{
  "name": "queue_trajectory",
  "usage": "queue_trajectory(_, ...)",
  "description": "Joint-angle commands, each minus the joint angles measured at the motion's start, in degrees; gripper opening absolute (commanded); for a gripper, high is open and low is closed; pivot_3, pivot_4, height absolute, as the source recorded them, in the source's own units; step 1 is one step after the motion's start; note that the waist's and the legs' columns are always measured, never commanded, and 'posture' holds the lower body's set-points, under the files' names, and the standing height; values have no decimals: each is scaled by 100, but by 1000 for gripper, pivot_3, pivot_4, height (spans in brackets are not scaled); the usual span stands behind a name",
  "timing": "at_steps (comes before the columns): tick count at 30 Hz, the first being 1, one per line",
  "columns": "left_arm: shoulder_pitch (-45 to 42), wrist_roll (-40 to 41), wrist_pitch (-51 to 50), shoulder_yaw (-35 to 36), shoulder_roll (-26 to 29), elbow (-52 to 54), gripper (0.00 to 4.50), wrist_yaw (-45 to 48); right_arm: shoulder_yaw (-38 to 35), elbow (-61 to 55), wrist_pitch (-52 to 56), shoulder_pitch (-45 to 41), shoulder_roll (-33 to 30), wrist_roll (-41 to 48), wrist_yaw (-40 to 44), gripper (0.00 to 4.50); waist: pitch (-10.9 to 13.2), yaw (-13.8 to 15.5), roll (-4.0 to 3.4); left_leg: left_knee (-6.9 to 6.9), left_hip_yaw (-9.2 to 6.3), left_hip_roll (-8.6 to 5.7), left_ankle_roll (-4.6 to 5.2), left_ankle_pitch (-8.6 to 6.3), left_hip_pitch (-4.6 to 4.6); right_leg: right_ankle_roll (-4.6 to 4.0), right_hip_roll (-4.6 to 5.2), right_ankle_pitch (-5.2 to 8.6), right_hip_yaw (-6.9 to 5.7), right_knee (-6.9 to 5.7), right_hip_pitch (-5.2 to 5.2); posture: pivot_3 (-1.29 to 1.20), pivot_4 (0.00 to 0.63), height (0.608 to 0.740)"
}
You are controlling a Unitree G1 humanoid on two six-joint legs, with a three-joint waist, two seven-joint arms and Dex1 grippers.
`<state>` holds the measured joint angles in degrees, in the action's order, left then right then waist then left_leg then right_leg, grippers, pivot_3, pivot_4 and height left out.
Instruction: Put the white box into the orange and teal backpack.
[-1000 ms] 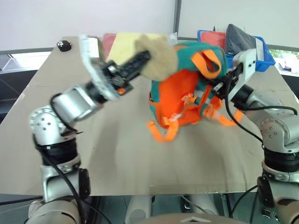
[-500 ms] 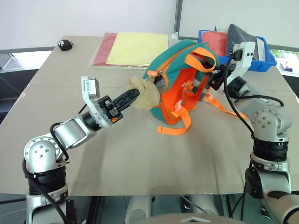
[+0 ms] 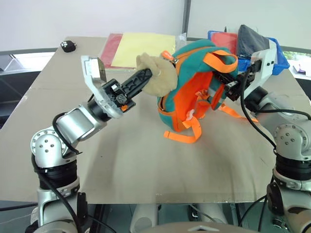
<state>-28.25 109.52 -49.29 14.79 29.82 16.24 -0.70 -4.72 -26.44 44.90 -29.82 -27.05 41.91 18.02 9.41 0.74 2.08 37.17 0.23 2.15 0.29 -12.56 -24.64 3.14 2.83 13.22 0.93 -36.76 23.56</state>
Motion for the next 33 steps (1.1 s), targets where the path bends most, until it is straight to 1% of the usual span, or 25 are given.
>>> queue_trajectory(1, -277, 348, 282, -27, -160, 410, 143, -161, 177, -341, -22, -131, 153, -145, -153, 0, 0, -24, 0, 1, 0, 0, 0, 0, 0, 0, 0, 0, 0, -1, 0, 0, 150, 740)
queue_trajectory(3, -229, 348, 211, -6, -209, 487, 143, -189, 106, -184, -36, -290, 477, -218, -545, 0, 0, -56, 0, 2, 2, 0, 0, 0, 5, 0, -2, 0, 5, -5, 1, 0, 150, 740)
queue_trajectory(6, -91, 348, 76, 68, -248, 610, 143, -169, -209, 151, -24, -534, 1004, -279, -1254, 0, 0, -110, 0, 1, -2, 3, -1, 1, 8, 0, -9, 0, 4, -10, 2, 0, 150, 740)
queue_trajectory(8, 5, 348, -28, 119, -259, 691, 140, -89, -231, 229, 26, -577, 1054, -380, -1360, 0, 0, -111, 0, 2, -7, 3, -1, 1, 6, 0, -9, -1, 0, -10, 1, 0, 150, 740)
queue_trajectory(12, 187, 348, -258, 106, -236, 822, 134, 108, 33, 258, 5, -608, 932, -733, -1336, 0, 0, -86, 0, 3, -4, 0, -1, 1, 0, 0, -5, -1, 0, -4, 1, 0, 150, 740)
queue_trajectory(17, 699, 348, -307, 224, -50, 862, 134, 22, -431, 467, 2, -745, 1672, -591, -2058, 0, 0, -152, -1, -2, -6, 2, -1, 1, 9, -1, -8, 0, 2, -10, 2, 0, 150, 740)
queue_trajectory(20, 1007, 348, -299, 345, 94, 905, 134, 45, -730, 592, 8, -850, 1960, -582, -2477, 0, 0, -145, -1, -3, -12, 3, -1, 1, 10, -2, -11, 0, -2, -14, 1, 0, 150, 740)
queue_trajectory(24, 1402, 348, -259, 681, 149, 891, 134, 212, -971, 736, 1, -925, 2026, -578, -2716, 0, 0, -129, -1, 1, -9, 0, -1, 1, 7, -1, -8, -1, 2, -10, -1, 0, 150, 740)
queue_trajectory(29, 1852, 348, -409, 1046, 370, 737, 134, 469, -1141, 843, -43, -971, 2013, -539, -2922, 0, 0, -139, -3, -4, -12, 1, -1, 0, 7, -2, -9, 0, 0, -8, 0, 0, 150, 740)
queue_trajectory(33, 2487, 348, -527, 1178, 682, 543, 134, 457, -1467, 1048, -197, -1162, 2121, -304, -3210, 0, -1, -165, -3, -5, -9, 1, 0, 0, 11, -3, -9, 0, 3, -8, 0, 0, 150, 740)
